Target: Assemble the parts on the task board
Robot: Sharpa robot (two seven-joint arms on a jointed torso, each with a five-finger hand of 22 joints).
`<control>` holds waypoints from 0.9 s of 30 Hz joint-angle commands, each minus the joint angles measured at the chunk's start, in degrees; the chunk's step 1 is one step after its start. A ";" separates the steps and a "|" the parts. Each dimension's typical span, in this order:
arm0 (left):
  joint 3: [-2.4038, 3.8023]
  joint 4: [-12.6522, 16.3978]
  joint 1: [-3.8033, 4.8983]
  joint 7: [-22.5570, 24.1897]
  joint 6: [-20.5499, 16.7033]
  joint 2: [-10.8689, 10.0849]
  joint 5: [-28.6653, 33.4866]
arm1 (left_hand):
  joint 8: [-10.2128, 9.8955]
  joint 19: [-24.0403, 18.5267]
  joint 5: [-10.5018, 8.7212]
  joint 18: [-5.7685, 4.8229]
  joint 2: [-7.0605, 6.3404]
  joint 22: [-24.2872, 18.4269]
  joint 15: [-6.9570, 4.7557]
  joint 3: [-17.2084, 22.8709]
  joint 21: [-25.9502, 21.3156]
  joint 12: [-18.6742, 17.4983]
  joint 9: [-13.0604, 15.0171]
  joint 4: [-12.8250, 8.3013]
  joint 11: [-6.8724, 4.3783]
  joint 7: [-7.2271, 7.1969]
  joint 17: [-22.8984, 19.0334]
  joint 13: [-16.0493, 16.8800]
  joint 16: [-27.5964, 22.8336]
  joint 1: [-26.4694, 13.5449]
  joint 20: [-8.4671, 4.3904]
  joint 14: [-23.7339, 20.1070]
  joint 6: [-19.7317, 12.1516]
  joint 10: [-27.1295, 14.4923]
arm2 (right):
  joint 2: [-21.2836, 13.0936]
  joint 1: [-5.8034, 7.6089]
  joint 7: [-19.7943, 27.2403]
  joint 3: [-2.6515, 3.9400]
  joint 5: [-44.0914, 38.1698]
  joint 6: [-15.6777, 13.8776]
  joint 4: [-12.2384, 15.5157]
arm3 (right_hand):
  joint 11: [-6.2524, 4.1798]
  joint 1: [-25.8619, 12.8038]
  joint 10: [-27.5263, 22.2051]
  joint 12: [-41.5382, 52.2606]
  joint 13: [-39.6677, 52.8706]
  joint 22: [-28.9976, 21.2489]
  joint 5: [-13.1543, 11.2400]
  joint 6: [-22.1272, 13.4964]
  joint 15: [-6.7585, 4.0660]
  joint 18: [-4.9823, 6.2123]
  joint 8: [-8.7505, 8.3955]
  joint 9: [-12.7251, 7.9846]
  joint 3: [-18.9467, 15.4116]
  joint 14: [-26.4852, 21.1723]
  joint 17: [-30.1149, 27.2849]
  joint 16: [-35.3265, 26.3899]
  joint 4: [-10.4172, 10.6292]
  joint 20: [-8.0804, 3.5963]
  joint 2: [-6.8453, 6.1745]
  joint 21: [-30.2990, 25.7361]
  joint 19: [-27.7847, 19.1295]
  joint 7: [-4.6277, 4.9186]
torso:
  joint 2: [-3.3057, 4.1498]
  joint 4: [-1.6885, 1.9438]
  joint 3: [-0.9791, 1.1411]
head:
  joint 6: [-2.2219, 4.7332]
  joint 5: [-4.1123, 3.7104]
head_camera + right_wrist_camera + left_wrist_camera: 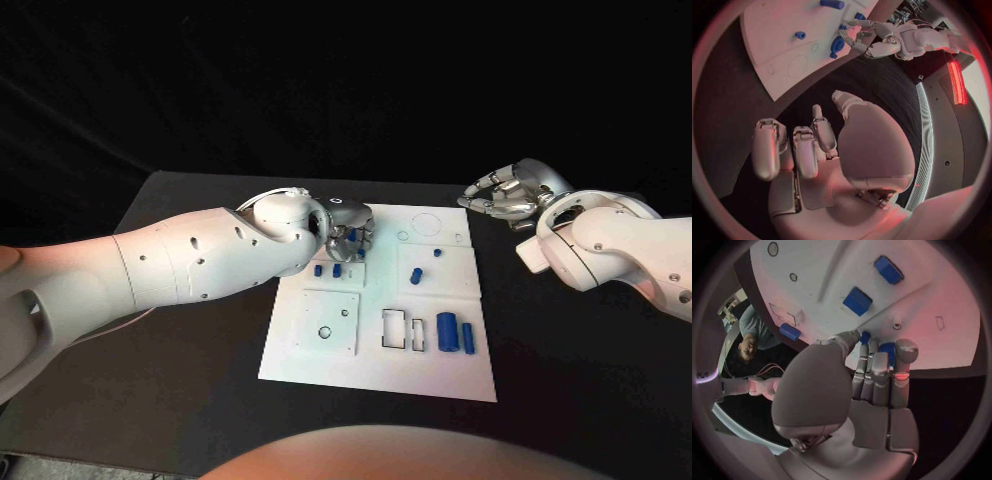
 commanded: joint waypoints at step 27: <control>-0.17 -2.11 -0.58 0.62 0.68 1.54 0.86 | -1.21 2.31 -3.30 -1.34 1.33 7.52 -0.68 6.28 6.36 -1.94 0.75 -4.34 -0.74 -0.50 2.61 -0.79 4.51 0.06 -0.64 3.21 3.49 3.91 | 0.24 -0.04 0.46 0.00 -0.23 0.36 -0.03 | 0.01 -0.44 -0.11 0.08 0.22 9.66 0.37 -0.32 -0.45 1.12 0.20 0.18 0.66 5.05 12.18 -0.30 0.02 -0.32 0.02 -0.20 -0.13 0.10 | 0.02 0.01 -0.03 | -0.27 -0.12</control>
